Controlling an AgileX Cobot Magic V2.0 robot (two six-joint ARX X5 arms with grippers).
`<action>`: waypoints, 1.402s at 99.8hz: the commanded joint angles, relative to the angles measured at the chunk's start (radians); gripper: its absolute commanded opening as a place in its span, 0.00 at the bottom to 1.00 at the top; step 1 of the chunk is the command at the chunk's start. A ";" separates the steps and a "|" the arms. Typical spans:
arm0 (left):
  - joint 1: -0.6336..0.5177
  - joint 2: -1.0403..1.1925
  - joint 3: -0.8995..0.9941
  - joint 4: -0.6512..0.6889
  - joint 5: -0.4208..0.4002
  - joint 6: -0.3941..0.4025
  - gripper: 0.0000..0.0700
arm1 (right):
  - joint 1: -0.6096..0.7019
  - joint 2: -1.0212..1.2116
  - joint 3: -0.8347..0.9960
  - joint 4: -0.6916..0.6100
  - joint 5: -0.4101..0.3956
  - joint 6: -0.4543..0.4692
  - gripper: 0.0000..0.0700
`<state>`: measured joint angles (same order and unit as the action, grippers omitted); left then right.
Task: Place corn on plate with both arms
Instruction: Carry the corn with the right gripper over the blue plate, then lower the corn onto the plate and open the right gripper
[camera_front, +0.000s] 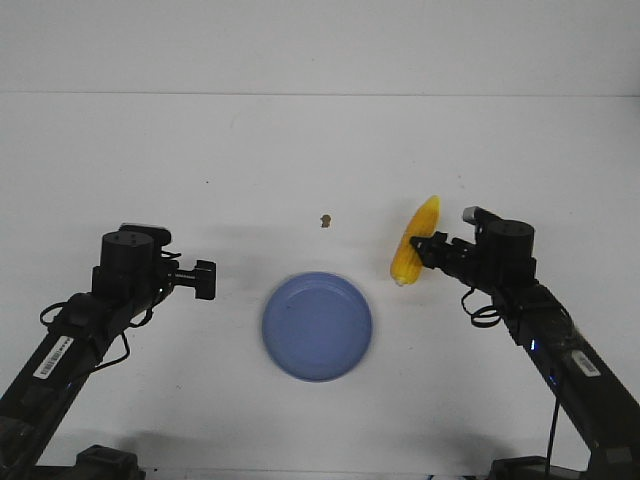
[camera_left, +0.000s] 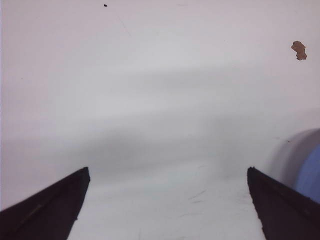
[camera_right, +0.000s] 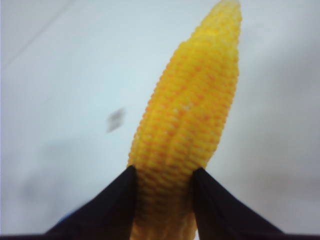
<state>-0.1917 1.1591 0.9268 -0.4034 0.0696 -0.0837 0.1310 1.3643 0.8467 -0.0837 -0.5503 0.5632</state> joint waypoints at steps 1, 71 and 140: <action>0.000 0.009 0.011 0.008 -0.002 0.012 0.92 | 0.058 0.005 0.014 -0.030 -0.011 -0.040 0.20; 0.000 0.009 0.011 0.008 -0.002 0.012 0.92 | 0.480 0.079 0.013 -0.152 0.238 -0.116 0.61; 0.008 -0.010 0.011 0.048 -0.003 0.012 0.89 | 0.272 -0.193 0.014 -0.141 0.317 -0.294 0.81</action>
<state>-0.1898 1.1561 0.9268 -0.3637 0.0696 -0.0830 0.4374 1.2152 0.8482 -0.2066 -0.2756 0.3470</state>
